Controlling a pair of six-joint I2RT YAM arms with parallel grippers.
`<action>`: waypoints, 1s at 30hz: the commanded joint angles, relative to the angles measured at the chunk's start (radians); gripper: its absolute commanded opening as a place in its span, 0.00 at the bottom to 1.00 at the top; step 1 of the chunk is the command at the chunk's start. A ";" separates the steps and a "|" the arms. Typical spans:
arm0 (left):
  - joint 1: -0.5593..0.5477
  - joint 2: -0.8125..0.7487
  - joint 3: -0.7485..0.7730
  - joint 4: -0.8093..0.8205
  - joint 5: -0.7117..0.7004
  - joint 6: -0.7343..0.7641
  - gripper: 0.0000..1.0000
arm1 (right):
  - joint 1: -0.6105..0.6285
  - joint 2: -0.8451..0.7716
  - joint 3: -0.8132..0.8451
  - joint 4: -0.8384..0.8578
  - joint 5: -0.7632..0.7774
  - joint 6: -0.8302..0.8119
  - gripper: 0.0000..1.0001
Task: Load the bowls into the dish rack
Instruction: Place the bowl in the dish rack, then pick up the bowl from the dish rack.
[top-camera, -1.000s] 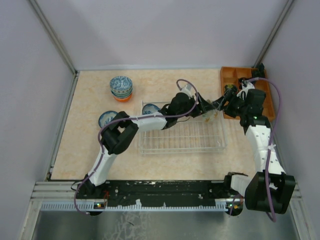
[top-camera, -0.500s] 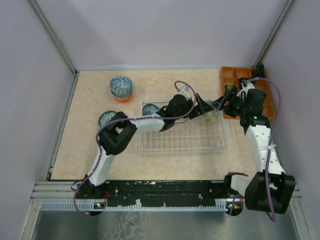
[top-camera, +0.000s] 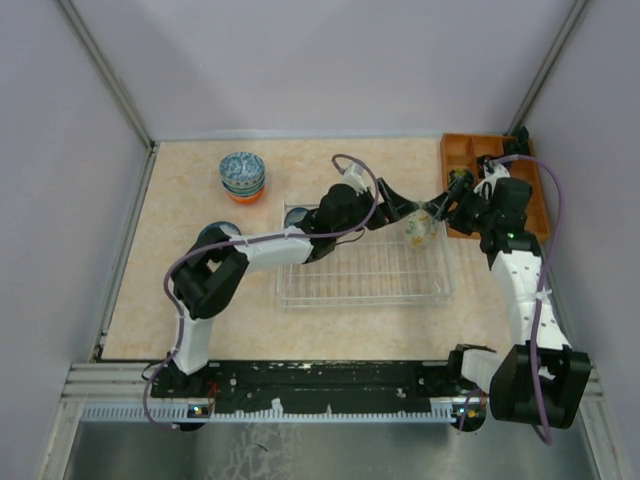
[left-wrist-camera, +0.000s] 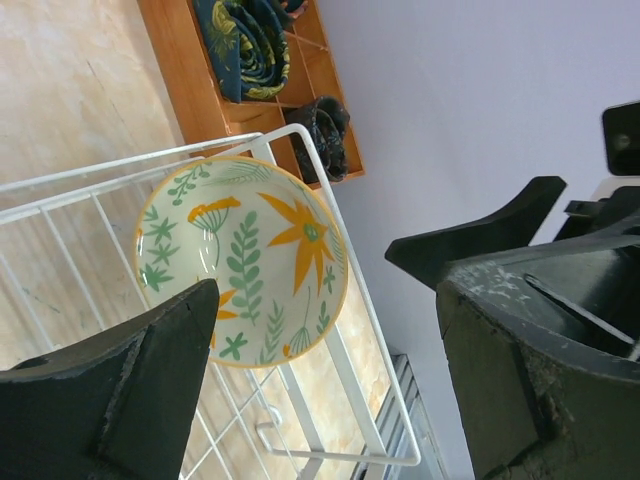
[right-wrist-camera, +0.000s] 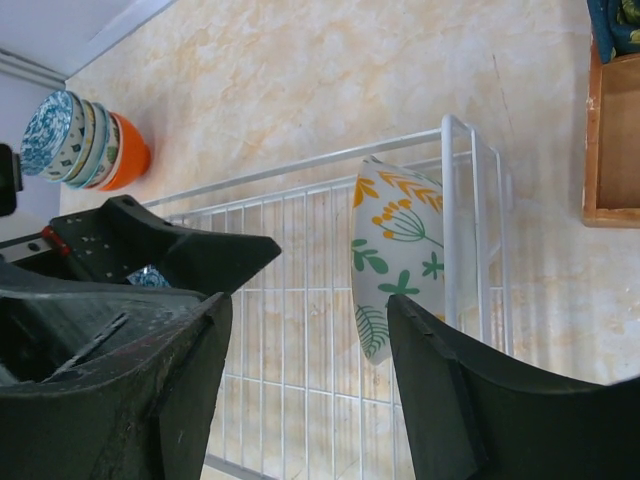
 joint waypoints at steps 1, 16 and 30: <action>0.012 -0.110 -0.055 0.023 -0.014 0.041 0.95 | -0.002 -0.028 0.028 0.012 -0.013 -0.002 0.64; 0.110 -0.409 -0.176 -0.340 0.035 0.188 0.99 | 0.092 -0.023 0.073 -0.026 0.044 -0.001 0.64; 0.167 -0.565 -0.293 -0.426 0.030 0.229 0.99 | 0.166 -0.033 0.076 -0.043 0.100 0.008 0.64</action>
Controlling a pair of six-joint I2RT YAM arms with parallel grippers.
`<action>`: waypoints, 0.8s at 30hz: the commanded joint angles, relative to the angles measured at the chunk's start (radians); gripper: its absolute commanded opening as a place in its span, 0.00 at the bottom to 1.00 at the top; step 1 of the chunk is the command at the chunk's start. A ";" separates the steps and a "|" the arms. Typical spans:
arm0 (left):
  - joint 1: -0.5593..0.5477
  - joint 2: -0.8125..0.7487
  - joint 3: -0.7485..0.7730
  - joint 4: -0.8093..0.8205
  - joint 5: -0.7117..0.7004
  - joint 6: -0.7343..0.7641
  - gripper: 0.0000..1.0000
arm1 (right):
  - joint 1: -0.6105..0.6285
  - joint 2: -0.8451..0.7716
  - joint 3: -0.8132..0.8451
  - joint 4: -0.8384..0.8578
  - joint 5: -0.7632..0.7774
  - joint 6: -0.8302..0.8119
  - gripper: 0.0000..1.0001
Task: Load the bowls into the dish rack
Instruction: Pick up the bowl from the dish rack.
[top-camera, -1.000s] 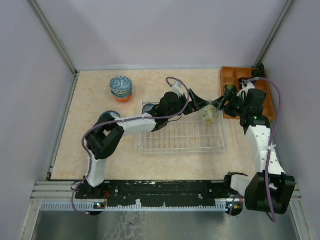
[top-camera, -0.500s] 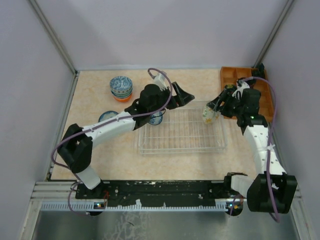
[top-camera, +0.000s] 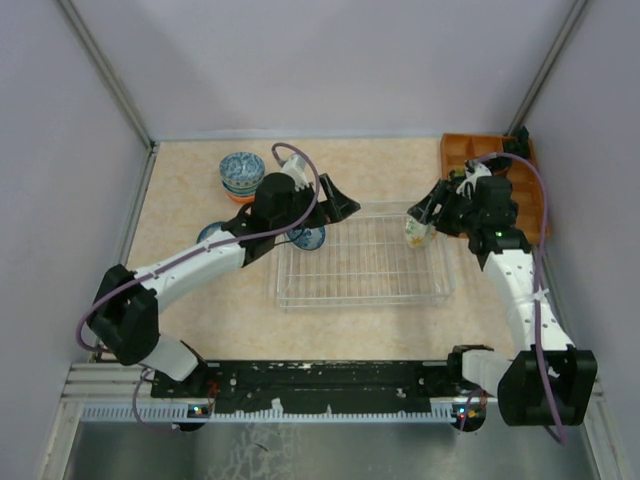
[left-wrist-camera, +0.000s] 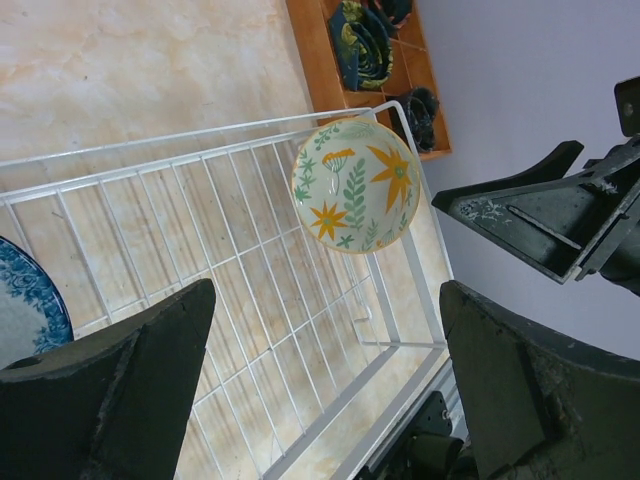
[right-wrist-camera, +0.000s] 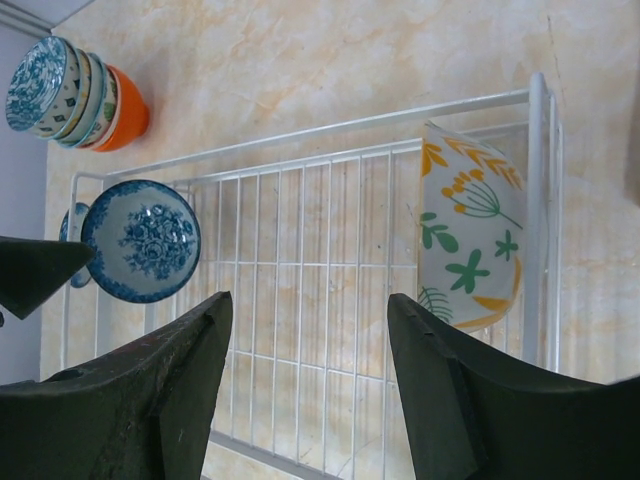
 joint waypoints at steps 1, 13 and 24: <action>0.010 -0.053 -0.015 -0.023 0.003 0.027 0.99 | 0.033 -0.030 0.054 0.012 0.023 0.007 0.64; 0.030 -0.098 -0.027 -0.062 -0.008 0.041 0.99 | 0.056 -0.027 0.053 0.012 0.029 0.006 0.64; -0.061 0.146 0.218 -0.091 0.162 0.069 0.93 | 0.066 -0.136 0.127 -0.093 0.198 -0.005 0.64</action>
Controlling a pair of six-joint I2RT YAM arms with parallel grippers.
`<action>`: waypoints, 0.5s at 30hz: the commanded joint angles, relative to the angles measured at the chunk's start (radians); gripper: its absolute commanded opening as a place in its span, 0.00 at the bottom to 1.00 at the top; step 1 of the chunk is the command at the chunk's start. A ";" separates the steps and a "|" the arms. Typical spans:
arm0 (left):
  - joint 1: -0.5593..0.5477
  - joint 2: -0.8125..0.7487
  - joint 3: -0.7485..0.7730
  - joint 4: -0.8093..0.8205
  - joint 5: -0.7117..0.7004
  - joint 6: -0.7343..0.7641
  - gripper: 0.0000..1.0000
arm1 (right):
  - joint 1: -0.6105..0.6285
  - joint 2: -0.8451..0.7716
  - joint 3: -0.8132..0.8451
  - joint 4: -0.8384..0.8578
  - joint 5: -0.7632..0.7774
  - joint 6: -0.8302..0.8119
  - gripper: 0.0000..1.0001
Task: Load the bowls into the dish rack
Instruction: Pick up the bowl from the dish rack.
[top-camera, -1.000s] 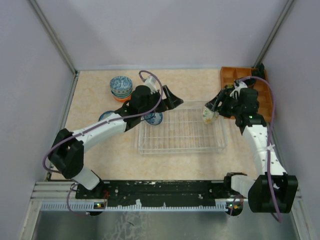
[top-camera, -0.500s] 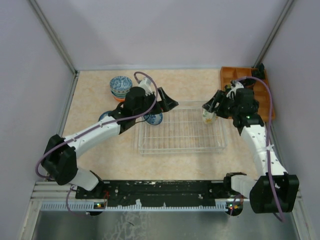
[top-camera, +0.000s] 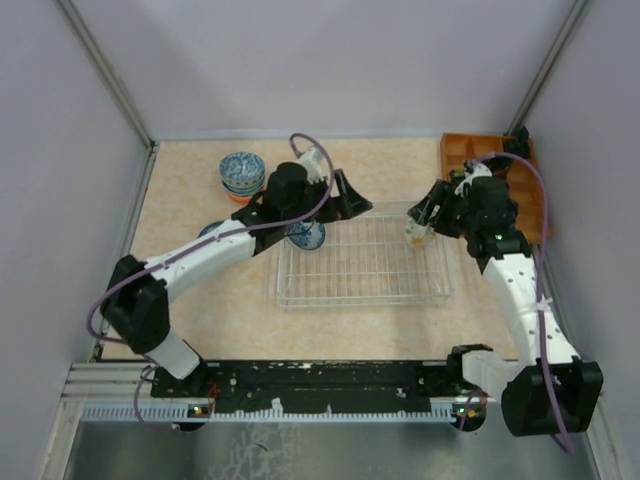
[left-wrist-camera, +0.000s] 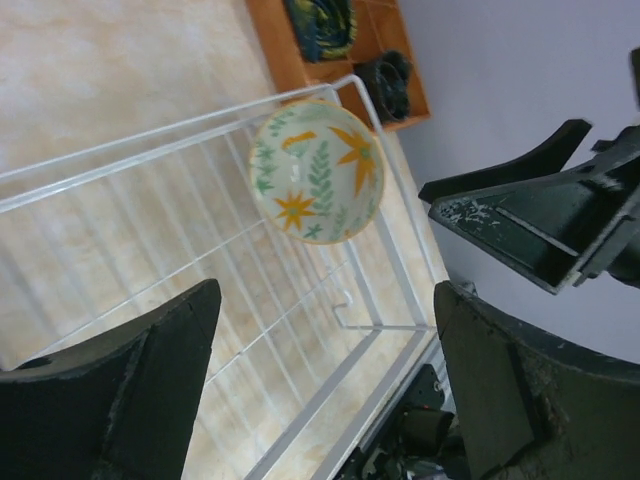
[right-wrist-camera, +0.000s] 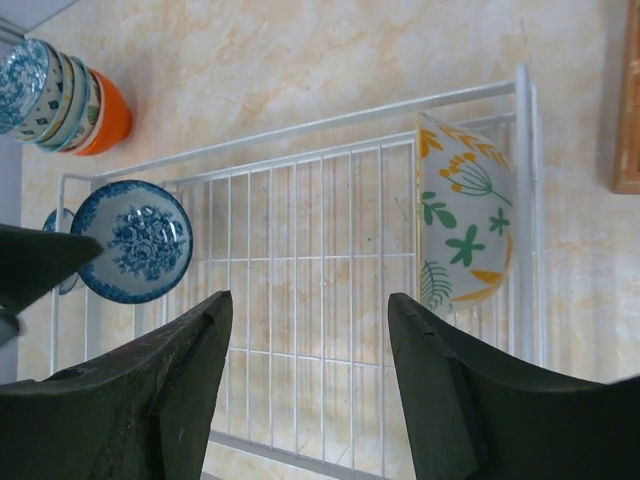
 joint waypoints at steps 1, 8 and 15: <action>-0.061 0.151 0.155 -0.009 0.117 0.020 0.91 | 0.004 -0.134 0.129 -0.060 0.151 -0.011 0.64; -0.135 0.406 0.374 0.026 0.181 0.003 0.81 | -0.003 -0.215 0.197 -0.141 0.272 -0.035 0.64; -0.170 0.606 0.637 -0.030 0.172 0.041 0.75 | -0.072 -0.217 0.194 -0.135 0.171 -0.037 0.64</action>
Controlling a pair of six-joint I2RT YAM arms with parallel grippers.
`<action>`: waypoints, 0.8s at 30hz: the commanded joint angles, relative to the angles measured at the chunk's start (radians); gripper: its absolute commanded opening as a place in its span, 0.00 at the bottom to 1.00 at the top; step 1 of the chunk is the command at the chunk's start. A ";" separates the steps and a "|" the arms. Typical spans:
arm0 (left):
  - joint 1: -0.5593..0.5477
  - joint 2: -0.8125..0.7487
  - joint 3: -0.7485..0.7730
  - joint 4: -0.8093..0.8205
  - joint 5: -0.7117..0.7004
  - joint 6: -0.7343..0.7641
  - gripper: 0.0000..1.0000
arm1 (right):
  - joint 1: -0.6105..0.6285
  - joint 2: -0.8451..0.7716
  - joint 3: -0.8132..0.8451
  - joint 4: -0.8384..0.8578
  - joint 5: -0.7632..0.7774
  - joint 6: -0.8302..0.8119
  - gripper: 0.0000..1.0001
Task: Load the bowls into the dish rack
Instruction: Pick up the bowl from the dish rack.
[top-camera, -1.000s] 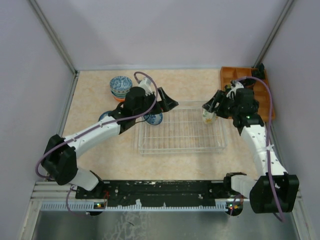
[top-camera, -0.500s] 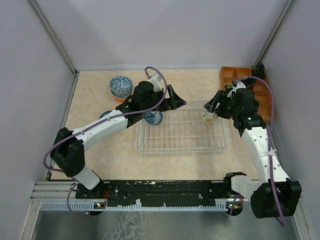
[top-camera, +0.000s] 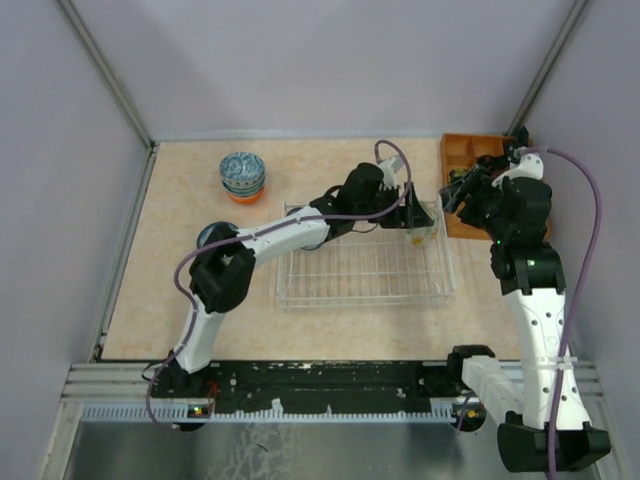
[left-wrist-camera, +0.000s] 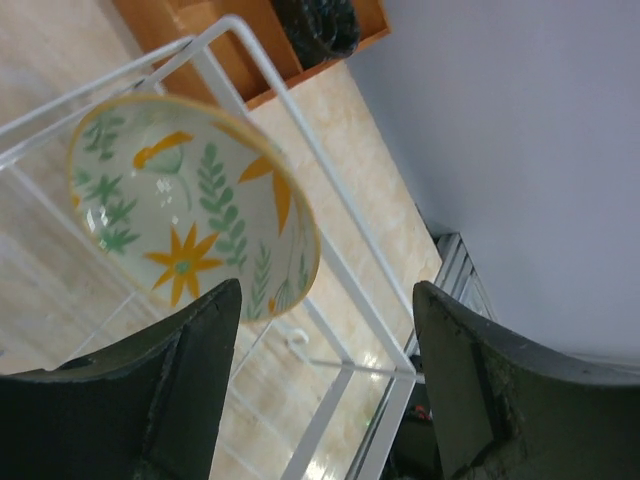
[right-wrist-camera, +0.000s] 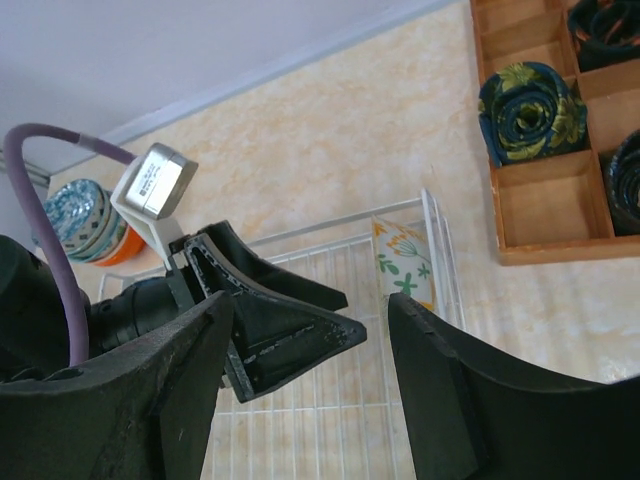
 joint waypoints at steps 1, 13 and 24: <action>-0.013 0.079 0.159 -0.021 0.020 0.034 0.74 | -0.043 0.014 0.017 -0.006 -0.058 -0.017 0.64; -0.015 0.225 0.327 -0.100 -0.062 0.036 0.63 | -0.069 0.024 -0.025 0.023 -0.129 -0.022 0.64; -0.011 0.248 0.335 -0.110 -0.065 0.023 0.04 | -0.070 0.053 -0.046 0.047 -0.161 -0.022 0.64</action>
